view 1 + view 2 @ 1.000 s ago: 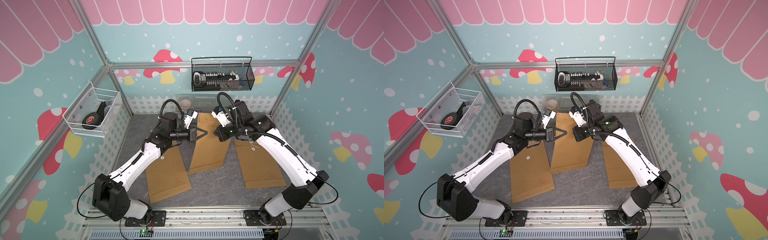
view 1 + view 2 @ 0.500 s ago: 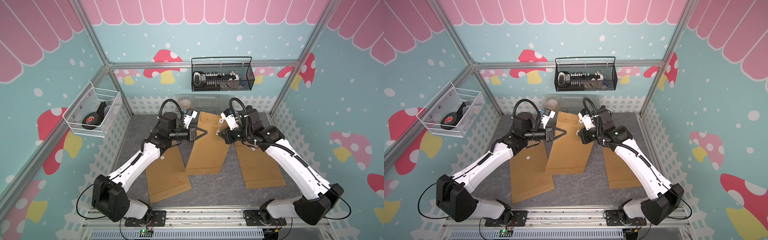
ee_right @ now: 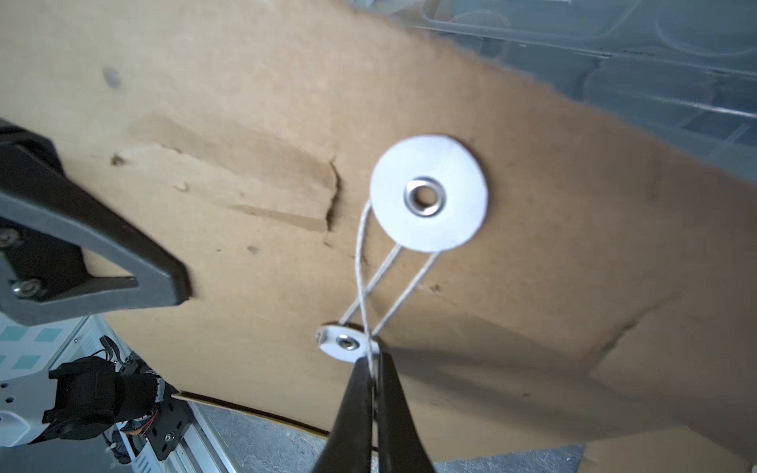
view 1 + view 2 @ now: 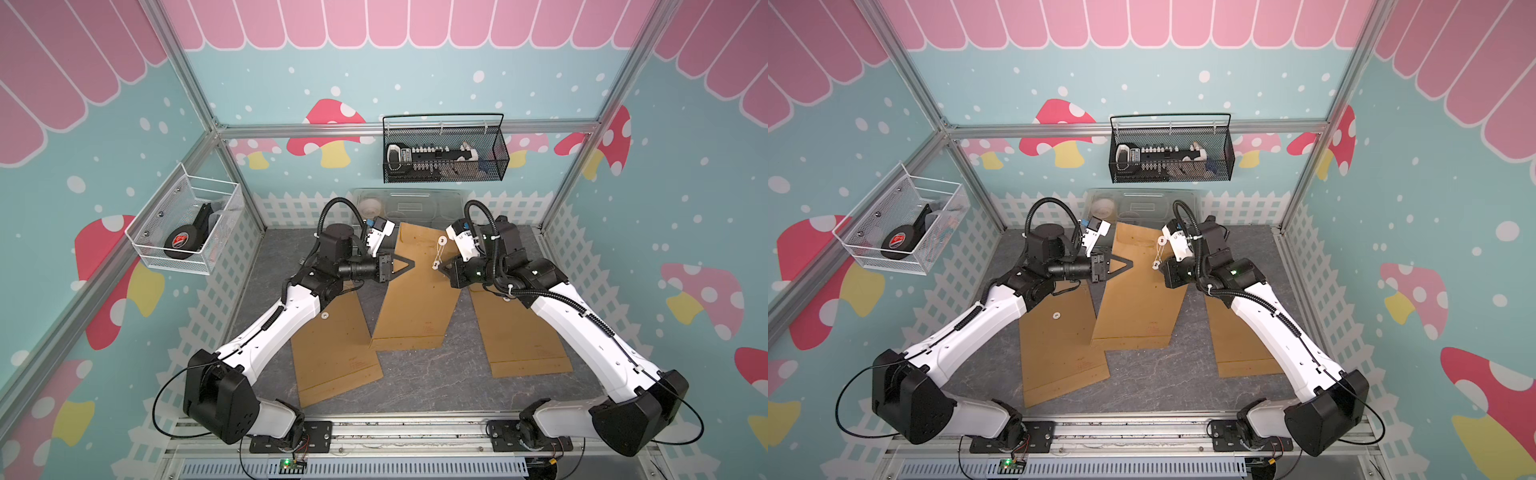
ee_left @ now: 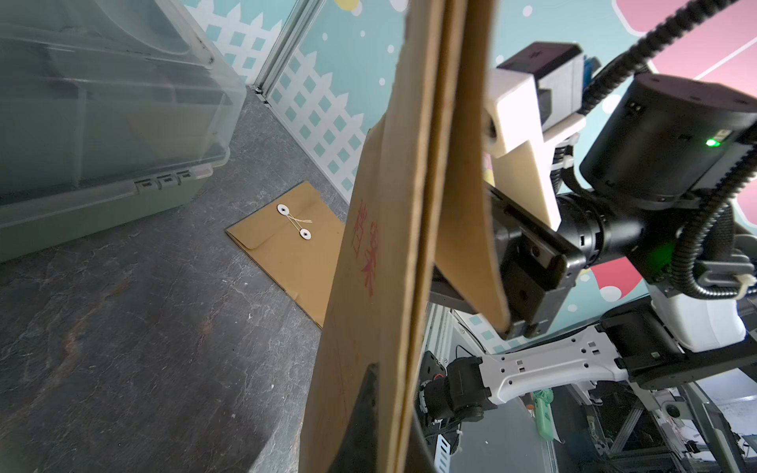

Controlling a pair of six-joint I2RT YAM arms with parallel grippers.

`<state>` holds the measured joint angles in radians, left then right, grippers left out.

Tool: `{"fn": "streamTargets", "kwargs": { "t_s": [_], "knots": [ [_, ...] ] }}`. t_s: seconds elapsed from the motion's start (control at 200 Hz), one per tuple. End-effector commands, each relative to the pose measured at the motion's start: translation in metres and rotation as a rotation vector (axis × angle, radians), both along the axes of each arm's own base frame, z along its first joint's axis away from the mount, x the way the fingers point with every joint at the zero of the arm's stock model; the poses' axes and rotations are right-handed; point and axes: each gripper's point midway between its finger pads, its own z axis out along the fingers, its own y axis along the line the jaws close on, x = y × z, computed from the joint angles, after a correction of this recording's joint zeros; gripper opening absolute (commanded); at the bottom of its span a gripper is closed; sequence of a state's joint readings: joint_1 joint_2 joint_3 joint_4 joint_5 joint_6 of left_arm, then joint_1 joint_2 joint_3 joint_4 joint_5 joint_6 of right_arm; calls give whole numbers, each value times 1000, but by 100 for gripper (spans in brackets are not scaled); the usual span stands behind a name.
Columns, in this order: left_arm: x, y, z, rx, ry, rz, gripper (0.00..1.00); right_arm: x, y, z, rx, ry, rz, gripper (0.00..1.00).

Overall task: Close the mouth of the file bag
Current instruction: Close the file bag.

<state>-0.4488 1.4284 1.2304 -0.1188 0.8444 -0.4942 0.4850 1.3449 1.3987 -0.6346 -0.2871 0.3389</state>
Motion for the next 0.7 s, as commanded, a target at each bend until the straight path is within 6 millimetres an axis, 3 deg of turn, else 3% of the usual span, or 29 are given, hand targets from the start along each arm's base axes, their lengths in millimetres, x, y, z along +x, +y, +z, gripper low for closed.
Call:
{"fn": "streamTargets", "kwargs": {
  "t_s": [0.0,0.235,0.44,0.695],
  "knots": [
    [-2,4,33,-38,-76,10,0,-1,-2,7,40,-20,-9,8],
    [-4,3,35,-41,-77,6,0,2,-2,6,61,-31,-22,10],
    [-4,5,37,-38,-83,13,0,2,-5,5,65,-26,-35,1],
    [-1,10,39,-36,-92,27,0,-3,-28,-2,56,25,-69,0]
  ]
}}
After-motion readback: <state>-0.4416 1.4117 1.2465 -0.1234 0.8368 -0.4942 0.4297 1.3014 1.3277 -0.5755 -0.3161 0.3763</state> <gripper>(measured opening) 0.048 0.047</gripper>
